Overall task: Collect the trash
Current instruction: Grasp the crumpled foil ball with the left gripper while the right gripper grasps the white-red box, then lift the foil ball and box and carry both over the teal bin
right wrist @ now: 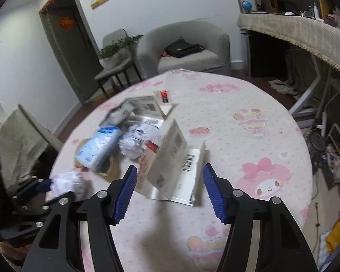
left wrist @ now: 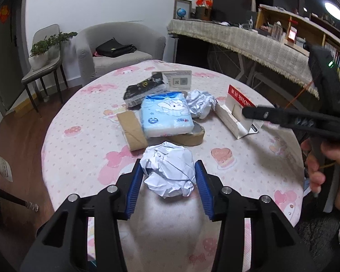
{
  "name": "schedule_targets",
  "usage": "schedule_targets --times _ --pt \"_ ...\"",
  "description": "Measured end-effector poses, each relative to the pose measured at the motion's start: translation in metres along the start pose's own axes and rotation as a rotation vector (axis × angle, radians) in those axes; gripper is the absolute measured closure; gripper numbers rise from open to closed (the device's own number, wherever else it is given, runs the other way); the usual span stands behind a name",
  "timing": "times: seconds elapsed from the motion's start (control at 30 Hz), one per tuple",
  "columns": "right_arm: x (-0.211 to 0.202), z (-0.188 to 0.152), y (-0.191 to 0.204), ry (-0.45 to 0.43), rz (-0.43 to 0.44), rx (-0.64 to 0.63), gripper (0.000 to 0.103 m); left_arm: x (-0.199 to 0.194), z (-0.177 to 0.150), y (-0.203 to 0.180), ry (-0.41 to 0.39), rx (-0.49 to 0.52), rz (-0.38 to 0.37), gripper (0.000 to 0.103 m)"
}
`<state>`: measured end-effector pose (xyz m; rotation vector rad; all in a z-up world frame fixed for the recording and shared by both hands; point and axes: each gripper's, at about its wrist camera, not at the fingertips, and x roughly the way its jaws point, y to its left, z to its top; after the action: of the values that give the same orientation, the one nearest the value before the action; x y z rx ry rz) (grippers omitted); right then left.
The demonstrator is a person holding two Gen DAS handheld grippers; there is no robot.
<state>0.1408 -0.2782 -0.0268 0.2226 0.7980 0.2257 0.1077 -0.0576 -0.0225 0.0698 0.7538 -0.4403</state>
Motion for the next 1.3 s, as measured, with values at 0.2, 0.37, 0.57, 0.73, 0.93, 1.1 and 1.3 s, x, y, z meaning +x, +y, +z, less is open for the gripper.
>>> schedule_targets --times 0.2,0.37,0.57,0.73,0.93,1.1,1.3 --pt "0.019 0.003 0.011 0.028 -0.118 -0.020 0.047 -0.016 -0.001 0.014 -0.039 -0.073 -0.025 0.054" --pt "0.028 0.008 0.008 0.053 -0.186 -0.016 0.069 -0.029 -0.005 0.025 -0.057 -0.092 -0.023 0.054" --pt "0.015 0.006 0.011 0.048 -0.228 -0.042 0.080 -0.047 -0.011 0.045 -0.082 -0.128 -0.010 0.054" --pt "-0.005 -0.001 0.018 0.050 -0.255 -0.074 0.081 -0.064 -0.013 0.058 -0.114 -0.158 -0.006 0.054" --pt "-0.037 0.009 0.054 0.011 -0.287 -0.177 0.081 -0.084 -0.015 0.074 -0.166 -0.221 -0.005 0.054" --pt "-0.041 0.020 0.083 -0.003 -0.231 -0.221 0.081 -0.094 -0.020 0.101 -0.173 -0.306 0.050 0.054" --pt "-0.027 0.025 0.132 0.002 -0.123 -0.293 0.081 -0.100 -0.036 0.137 -0.152 -0.360 0.150 0.054"
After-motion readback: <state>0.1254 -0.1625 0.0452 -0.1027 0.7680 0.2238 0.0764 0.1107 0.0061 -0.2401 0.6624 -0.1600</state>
